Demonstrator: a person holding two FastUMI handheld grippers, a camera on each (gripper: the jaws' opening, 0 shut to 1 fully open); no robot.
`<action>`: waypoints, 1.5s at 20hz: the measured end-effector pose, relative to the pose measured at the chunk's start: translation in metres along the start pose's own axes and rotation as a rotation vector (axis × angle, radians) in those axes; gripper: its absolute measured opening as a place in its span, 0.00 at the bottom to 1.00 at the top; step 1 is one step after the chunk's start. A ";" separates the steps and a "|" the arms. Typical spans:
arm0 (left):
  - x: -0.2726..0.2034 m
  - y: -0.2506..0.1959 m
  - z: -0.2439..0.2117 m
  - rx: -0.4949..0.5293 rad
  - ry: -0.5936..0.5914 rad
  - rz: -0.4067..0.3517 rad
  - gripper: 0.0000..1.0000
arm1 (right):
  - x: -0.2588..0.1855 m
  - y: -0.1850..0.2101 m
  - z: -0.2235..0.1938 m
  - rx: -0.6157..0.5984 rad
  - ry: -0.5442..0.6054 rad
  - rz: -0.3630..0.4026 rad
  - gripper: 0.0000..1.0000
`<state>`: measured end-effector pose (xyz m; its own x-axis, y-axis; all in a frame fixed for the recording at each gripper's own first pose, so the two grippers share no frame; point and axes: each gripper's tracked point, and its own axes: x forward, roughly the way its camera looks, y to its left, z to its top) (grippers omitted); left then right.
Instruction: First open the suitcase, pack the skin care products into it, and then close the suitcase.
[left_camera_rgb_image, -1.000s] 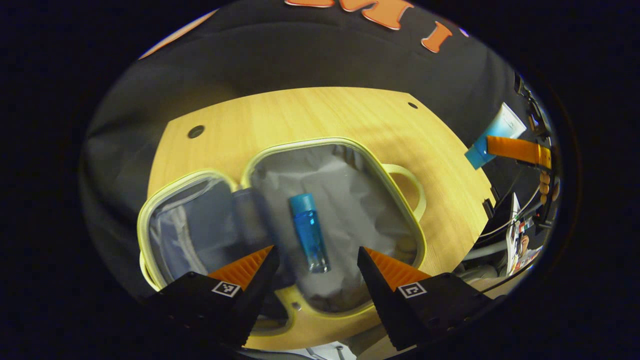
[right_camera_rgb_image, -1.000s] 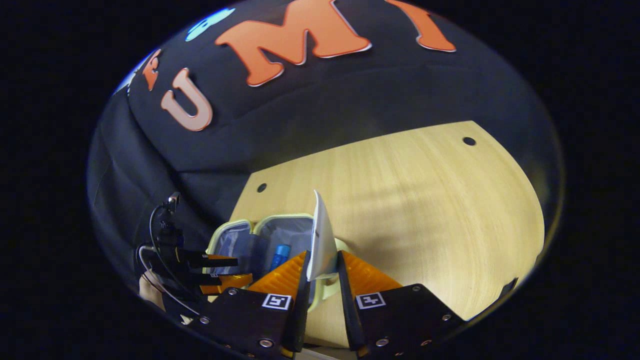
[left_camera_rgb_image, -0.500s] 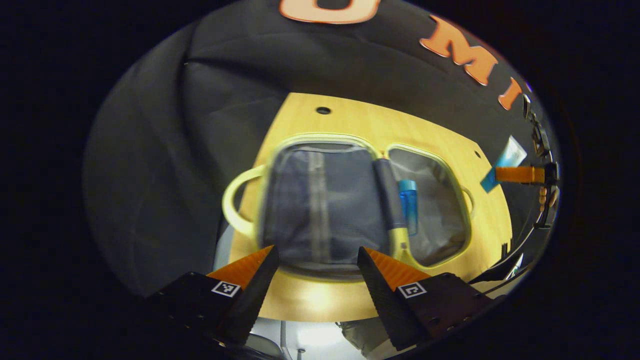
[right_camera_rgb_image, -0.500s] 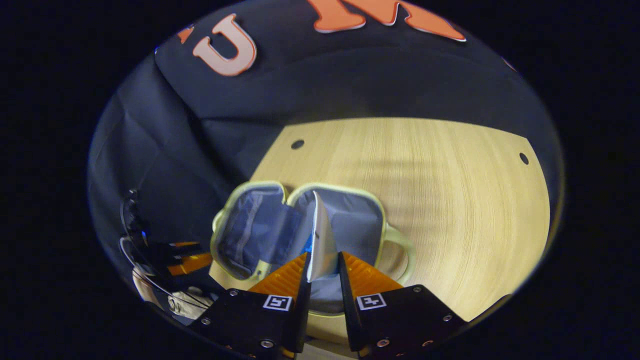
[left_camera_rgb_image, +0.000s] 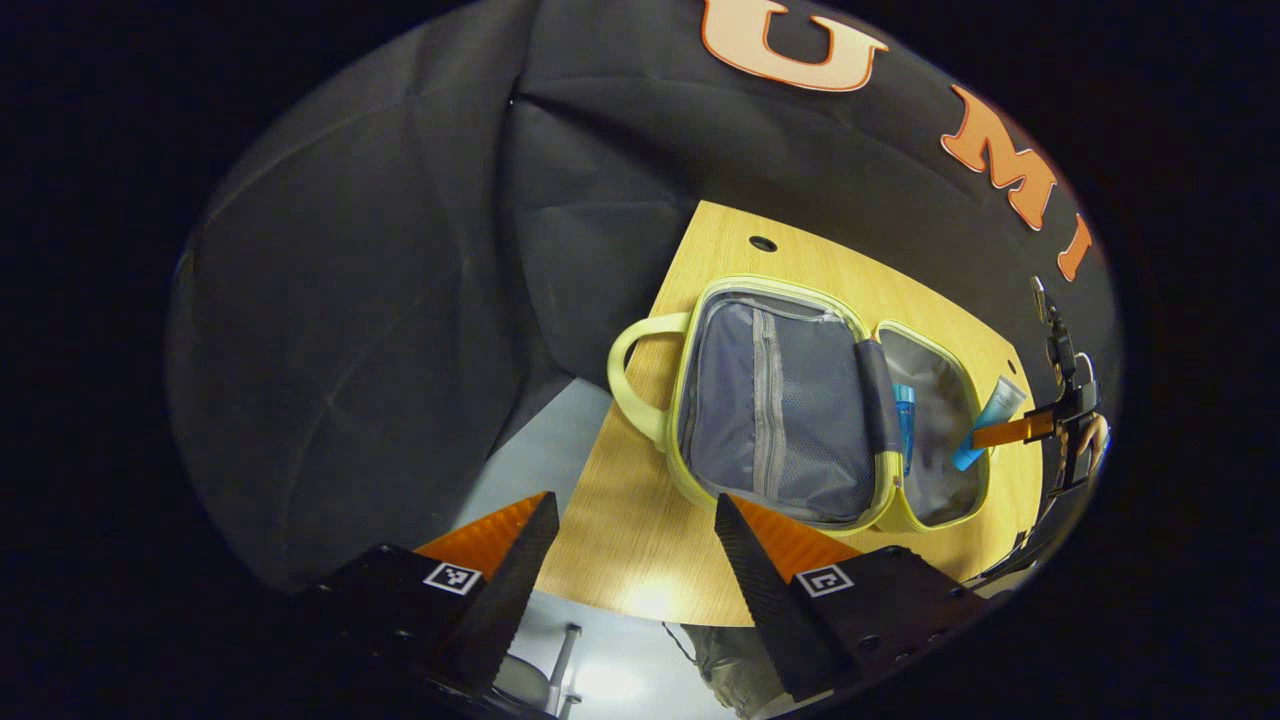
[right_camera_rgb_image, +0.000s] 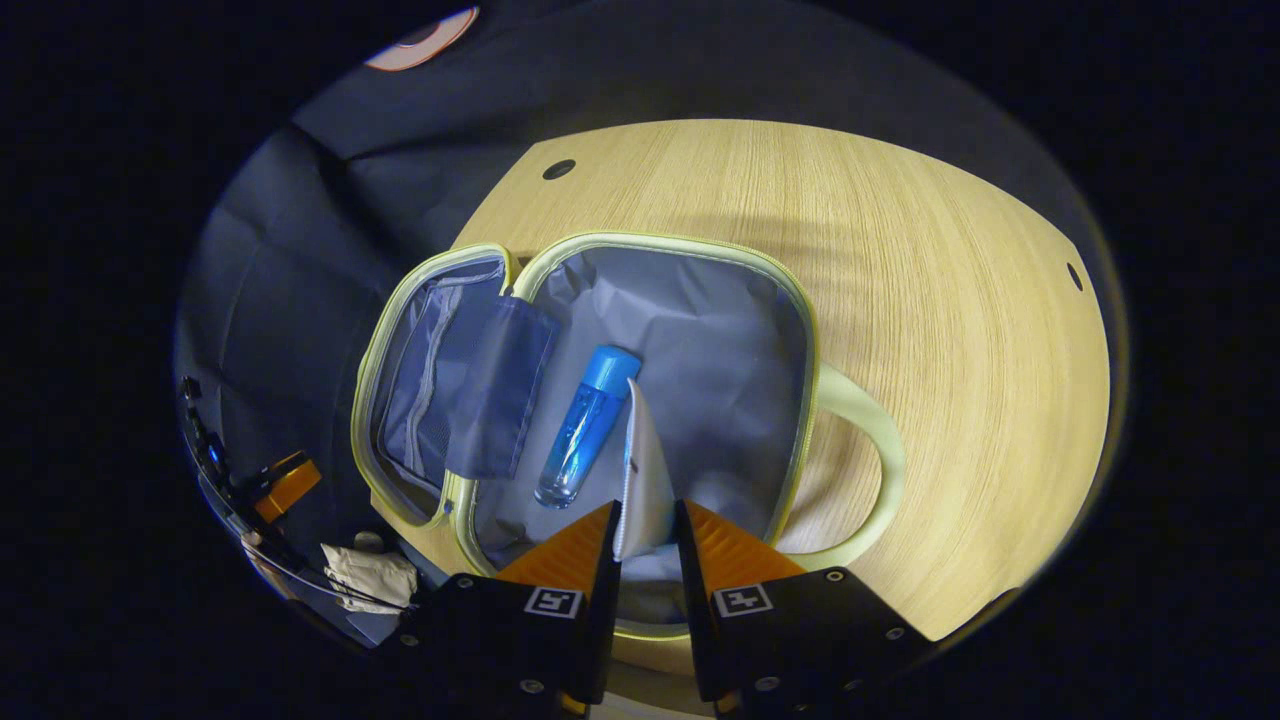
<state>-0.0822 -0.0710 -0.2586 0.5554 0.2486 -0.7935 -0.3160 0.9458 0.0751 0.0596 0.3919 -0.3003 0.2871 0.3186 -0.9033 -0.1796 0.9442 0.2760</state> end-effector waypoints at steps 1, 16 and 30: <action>-0.002 0.002 -0.001 -0.007 0.005 -0.002 0.98 | 0.000 0.001 0.003 0.005 -0.011 0.005 0.31; 0.080 0.021 0.051 -0.200 -0.066 -0.128 0.98 | -0.055 0.016 0.063 -0.019 -0.384 0.084 0.96; 0.162 0.011 0.085 -0.517 -0.038 -0.366 0.98 | -0.081 -0.002 0.056 0.013 -0.453 0.047 0.96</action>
<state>0.0693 -0.0023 -0.3351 0.7218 -0.0552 -0.6899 -0.4258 0.7505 -0.5055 0.0894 0.3689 -0.2094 0.6620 0.3624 -0.6560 -0.1908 0.9280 0.3200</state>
